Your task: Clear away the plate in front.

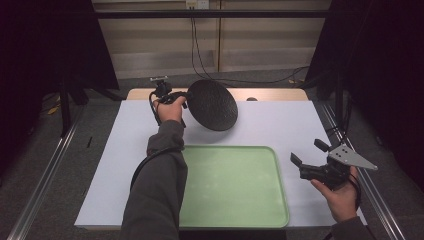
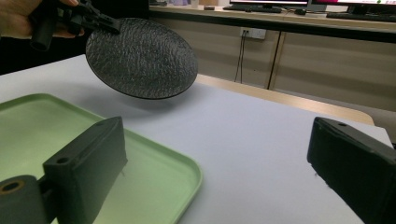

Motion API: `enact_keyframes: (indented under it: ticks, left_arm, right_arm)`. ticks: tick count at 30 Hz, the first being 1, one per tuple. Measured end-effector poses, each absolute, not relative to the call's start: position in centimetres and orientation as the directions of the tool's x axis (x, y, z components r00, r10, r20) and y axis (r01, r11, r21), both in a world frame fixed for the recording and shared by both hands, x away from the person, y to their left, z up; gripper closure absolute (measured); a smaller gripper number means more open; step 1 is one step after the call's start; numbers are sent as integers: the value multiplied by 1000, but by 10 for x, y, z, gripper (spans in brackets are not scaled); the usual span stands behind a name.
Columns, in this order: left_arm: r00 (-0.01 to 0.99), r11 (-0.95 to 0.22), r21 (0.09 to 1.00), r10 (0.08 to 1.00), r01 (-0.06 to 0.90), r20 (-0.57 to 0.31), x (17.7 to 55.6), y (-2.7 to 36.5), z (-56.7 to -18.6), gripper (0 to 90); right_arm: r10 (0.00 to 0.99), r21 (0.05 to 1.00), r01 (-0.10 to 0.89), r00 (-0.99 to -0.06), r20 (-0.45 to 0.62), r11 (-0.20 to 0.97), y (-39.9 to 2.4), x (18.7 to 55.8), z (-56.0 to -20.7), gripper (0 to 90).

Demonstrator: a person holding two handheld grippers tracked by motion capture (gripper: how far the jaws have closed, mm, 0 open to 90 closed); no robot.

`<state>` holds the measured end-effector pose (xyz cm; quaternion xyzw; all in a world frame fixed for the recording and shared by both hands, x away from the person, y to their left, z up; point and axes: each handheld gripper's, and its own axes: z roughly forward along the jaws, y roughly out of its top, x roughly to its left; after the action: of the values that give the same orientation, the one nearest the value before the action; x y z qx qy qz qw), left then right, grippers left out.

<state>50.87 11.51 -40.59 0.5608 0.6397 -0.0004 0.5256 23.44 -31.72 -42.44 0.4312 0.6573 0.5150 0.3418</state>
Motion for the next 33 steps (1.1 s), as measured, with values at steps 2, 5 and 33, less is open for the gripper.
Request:
enact_keyframes:
  ticks: [2,5,33]
  left_arm:
    - [188,361,588,717,724,-671,507,117,-402,858]
    - [202,346,586,712,733,-673,503,120,-397,856]
    - [215,281,532,693,799,-688,458,147,-382,849]
  right_arm:
    - [916,971,218,-401,-2,97,-316,235,-425,25]
    - [905,969,225,-425,7,98,-315,236,-426,15]
    - [853,950,261,-521,-12,173,-308,235,-433,1]
